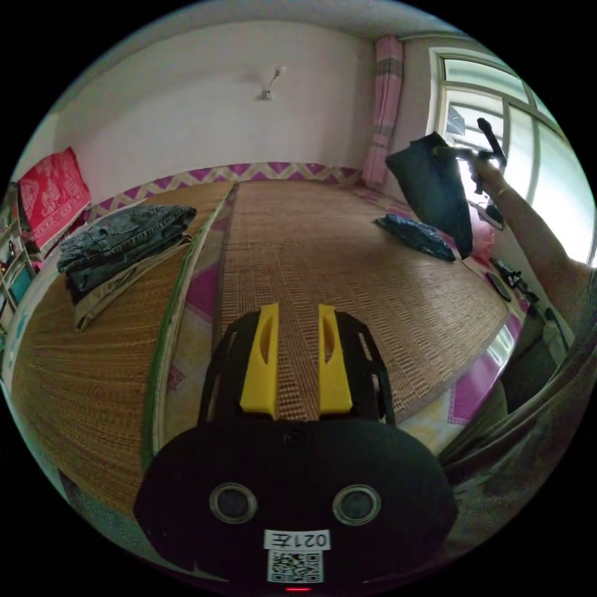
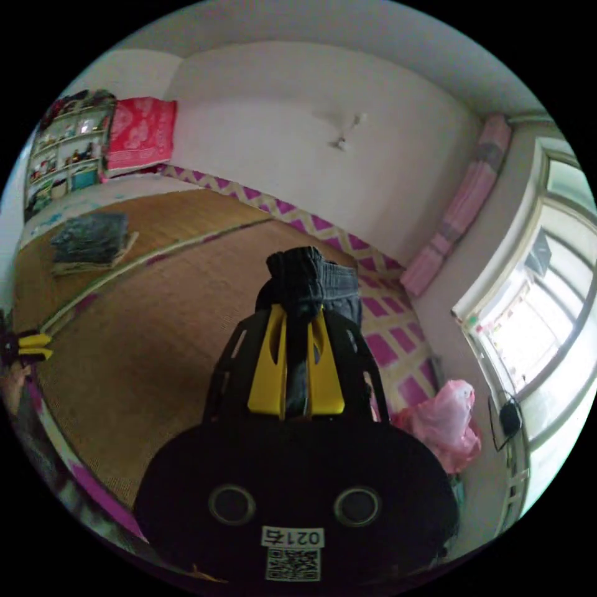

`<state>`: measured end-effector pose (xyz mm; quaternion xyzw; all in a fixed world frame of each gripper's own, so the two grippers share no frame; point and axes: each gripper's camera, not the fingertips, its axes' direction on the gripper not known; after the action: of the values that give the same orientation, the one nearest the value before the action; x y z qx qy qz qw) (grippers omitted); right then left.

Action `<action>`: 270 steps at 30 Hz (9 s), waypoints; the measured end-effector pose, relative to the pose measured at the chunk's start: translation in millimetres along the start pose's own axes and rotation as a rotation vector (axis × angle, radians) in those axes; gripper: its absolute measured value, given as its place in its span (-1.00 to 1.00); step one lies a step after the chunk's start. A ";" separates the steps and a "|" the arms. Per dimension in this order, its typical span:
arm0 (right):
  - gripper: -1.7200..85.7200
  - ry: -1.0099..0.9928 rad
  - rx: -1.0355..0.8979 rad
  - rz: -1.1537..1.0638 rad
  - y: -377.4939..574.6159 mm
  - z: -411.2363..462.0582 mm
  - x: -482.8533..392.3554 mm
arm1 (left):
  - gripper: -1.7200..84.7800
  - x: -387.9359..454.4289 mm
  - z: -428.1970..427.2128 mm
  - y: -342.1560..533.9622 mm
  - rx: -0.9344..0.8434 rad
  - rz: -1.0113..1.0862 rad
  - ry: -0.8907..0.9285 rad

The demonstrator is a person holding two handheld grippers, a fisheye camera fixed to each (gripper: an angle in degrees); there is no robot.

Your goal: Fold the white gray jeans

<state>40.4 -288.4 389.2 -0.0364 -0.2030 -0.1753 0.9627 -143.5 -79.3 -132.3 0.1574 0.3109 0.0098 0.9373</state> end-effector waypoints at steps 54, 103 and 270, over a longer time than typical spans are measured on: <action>-0.84 -0.420 0.128 1.092 249.3 -127.5 379.0 | -0.78 122.7 94.5 -86.7 -0.055 0.389 0.196; -0.97 -0.185 -0.389 0.116 133.9 -138.5 -79.3 | -0.77 -402.5 -138.1 64.0 0.070 -0.440 -0.177; -0.77 -0.427 -0.144 1.118 304.1 -406.0 309.2 | -0.58 -369.1 -237.1 162.5 0.253 -1.129 0.230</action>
<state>565.7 -160.9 142.9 -0.2369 -0.3295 0.3553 0.8421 -567.1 100.8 -48.8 0.0761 0.4451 -0.5107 0.7316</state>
